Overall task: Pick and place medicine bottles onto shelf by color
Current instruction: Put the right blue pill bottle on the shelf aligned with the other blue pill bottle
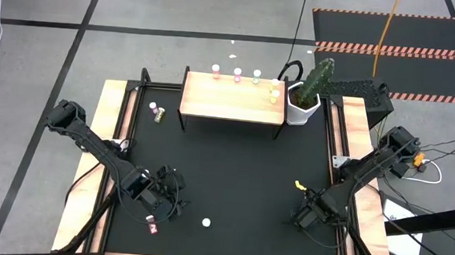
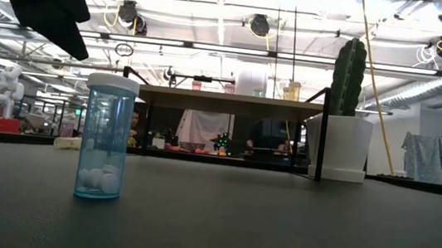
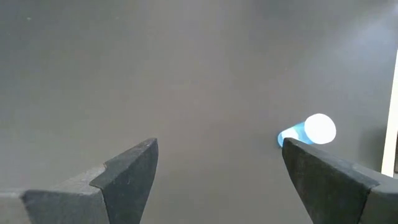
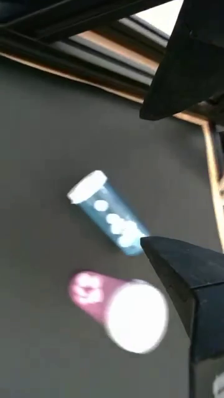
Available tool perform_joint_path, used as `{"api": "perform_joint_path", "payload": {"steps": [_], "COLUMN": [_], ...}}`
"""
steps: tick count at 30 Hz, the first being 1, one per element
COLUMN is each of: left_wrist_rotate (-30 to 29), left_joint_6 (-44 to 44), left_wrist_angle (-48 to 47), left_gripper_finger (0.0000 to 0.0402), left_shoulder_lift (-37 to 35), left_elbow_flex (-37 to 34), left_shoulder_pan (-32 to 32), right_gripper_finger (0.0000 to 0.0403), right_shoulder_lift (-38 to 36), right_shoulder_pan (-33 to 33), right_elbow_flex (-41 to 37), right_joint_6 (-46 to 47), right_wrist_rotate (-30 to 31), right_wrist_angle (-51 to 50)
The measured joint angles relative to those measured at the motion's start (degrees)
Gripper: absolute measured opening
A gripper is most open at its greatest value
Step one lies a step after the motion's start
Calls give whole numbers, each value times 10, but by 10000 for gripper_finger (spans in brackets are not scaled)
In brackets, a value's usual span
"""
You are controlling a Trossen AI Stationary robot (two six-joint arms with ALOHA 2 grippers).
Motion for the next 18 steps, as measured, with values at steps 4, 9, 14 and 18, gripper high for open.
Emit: {"api": "perform_joint_path", "payload": {"steps": [4,9,14,18], "left_wrist_rotate": [0,0,0,-7], "left_joint_6": [-2,-2,-7,4], "left_wrist_angle": [-1,-1,-2,-2], "left_gripper_finger": [344,344,344,344], "left_shoulder_lift": [0,0,0,0], "left_elbow_flex": [0,0,0,0], "left_shoulder_pan": [0,0,0,0], "right_gripper_finger": [315,315,315,312], "right_shoulder_lift": [0,0,-1,-2], "right_shoulder_pan": [-13,-16,-16,-16], "right_elbow_flex": [-34,-86,-118,-125], "right_joint_6": [2,3,4,2], "right_wrist_rotate": [-1,-12,-17,-15], "right_wrist_angle": [32,125,183,186]}}
